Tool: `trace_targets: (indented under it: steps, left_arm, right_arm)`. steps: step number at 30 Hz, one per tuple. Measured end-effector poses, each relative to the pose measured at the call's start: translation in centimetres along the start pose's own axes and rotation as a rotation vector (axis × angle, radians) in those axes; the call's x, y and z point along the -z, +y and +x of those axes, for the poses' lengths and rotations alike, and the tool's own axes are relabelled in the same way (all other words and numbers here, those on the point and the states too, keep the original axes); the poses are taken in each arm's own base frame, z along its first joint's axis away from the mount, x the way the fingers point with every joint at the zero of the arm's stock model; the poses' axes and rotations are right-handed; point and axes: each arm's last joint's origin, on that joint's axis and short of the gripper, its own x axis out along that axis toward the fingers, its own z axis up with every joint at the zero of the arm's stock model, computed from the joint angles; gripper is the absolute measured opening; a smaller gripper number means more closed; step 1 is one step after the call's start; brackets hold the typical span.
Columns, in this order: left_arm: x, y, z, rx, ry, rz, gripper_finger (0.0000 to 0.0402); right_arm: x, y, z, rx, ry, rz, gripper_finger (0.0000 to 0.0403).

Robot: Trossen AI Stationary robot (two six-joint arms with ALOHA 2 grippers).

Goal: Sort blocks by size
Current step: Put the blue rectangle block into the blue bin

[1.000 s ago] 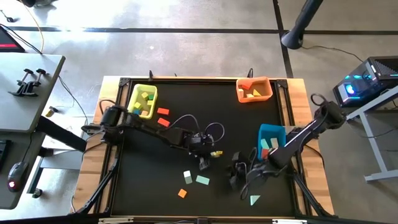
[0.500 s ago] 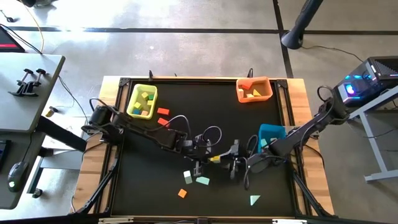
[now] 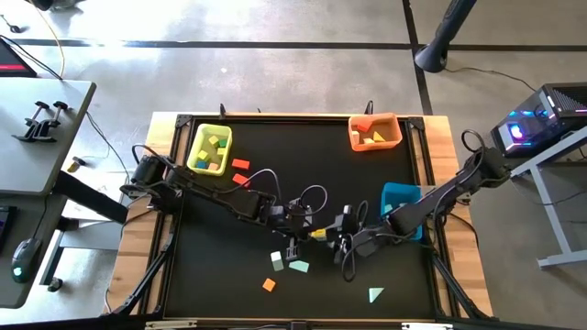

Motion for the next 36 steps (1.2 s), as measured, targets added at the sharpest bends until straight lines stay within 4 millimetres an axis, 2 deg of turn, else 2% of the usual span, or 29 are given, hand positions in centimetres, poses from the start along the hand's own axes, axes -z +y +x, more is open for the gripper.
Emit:
trace_targets:
  steps: [10, 14, 17, 19, 21, 24, 28, 31, 34, 36]
  left_arm:
    - [-0.2, -0.1, 0.0, 0.023, -0.024, -0.001, 0.0042]
    - [-0.2, 0.0, 0.0, 0.009, -0.017, -0.002, 0.0067]
    - [0.0, 0.3, 0.0, -0.032, 0.013, -0.039, 0.0101]
    - [1.0, 0.4, -0.1, -0.051, 0.095, -0.066, 0.0124]
    - [1.2, 0.3, 0.1, -0.054, 0.110, -0.085, 0.0141]
    - [1.3, 0.5, -0.2, -0.085, 0.124, -0.096, 0.0154]
    - [1.4, 0.5, -0.1, -0.107, 0.129, -0.085, 0.0155]
    - [1.3, 0.5, -0.1, -0.115, 0.113, -0.084, 0.0153]
    - [1.1, 0.6, -0.1, -0.118, 0.096, -0.088, 0.0153]
    - [1.1, 0.7, -0.1, -0.122, 0.094, -0.088, 0.0153]
  right_arm:
    - [-0.6, -0.7, 0.6, -0.067, 0.063, 0.012, 0.0057]
    - [-0.7, -1.0, -0.1, -0.053, 0.094, 0.108, 0.0056]
    - [-0.1, -1.3, -1.9, 0.020, 0.176, 0.254, 0.0056]
    - [1.5, -2.3, -3.8, 0.137, 0.315, 0.305, 0.0056]
    - [2.3, -2.9, -5.7, 0.240, 0.392, 0.417, 0.0056]
    - [3.4, -4.5, -9.6, 0.465, 0.457, 0.529, 0.0056]
    - [4.4, -6.0, -13.3, 0.674, 0.480, 0.597, 0.0056]
    - [4.8, -6.8, -14.5, 0.833, 0.539, 0.614, 0.0056]
    - [4.9, -7.3, -14.8, 0.931, 0.558, 0.588, 0.0058]
    - [4.9, -7.5, -14.7, 0.965, 0.552, 0.572, 0.0077]
